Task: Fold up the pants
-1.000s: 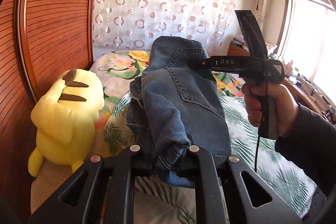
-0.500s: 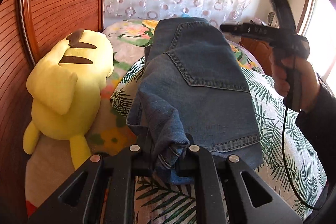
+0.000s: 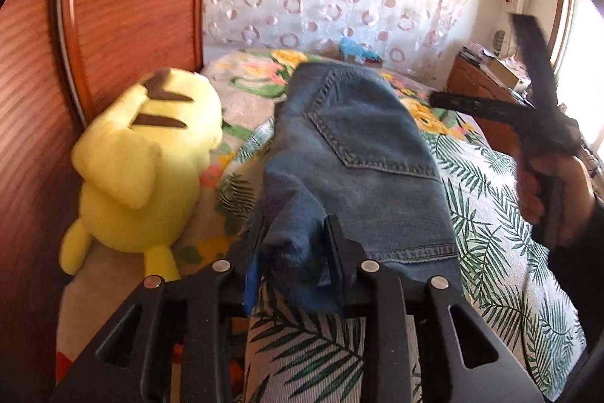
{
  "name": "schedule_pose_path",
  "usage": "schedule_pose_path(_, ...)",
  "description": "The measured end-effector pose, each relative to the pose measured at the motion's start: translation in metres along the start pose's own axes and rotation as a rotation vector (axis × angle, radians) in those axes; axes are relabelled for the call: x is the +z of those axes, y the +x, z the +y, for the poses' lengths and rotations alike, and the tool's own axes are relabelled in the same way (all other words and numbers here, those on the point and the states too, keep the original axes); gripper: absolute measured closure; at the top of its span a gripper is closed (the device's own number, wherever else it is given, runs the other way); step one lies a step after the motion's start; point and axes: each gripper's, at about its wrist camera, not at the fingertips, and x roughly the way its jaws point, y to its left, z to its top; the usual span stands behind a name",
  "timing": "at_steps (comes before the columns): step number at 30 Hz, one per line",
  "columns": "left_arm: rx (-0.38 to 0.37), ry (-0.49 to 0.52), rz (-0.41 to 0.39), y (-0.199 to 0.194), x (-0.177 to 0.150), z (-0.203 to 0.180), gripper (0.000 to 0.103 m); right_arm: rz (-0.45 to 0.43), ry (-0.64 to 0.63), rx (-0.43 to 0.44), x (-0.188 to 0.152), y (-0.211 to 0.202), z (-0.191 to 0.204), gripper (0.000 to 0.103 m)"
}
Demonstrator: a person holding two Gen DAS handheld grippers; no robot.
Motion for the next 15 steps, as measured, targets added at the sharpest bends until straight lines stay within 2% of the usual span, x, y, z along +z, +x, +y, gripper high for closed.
schedule_pose_path(6, 0.018, 0.023, -0.065, -0.036, -0.005, -0.011, 0.069, -0.071, -0.001, 0.014, -0.044, -0.075, 0.004, 0.052)
schedule_pose_path(9, -0.002, 0.037, -0.097, -0.053, -0.008, -0.021, 0.051, -0.097, 0.013, 0.011, -0.077, -0.114, 0.002, 0.052)
schedule_pose_path(11, -0.009, 0.056, -0.117, -0.064, -0.011, -0.031, 0.043, -0.111, 0.014, -0.005, -0.096, -0.136, 0.004, 0.052)
schedule_pose_path(13, -0.018, 0.071, -0.132, -0.071, -0.012, -0.039, 0.023, -0.118, 0.015, -0.017, -0.113, -0.153, 0.008, 0.052)
schedule_pose_path(15, -0.034, 0.084, -0.151, -0.08, -0.014, -0.048, 0.022, -0.124, 0.019, -0.029, -0.125, -0.17, 0.011, 0.052)
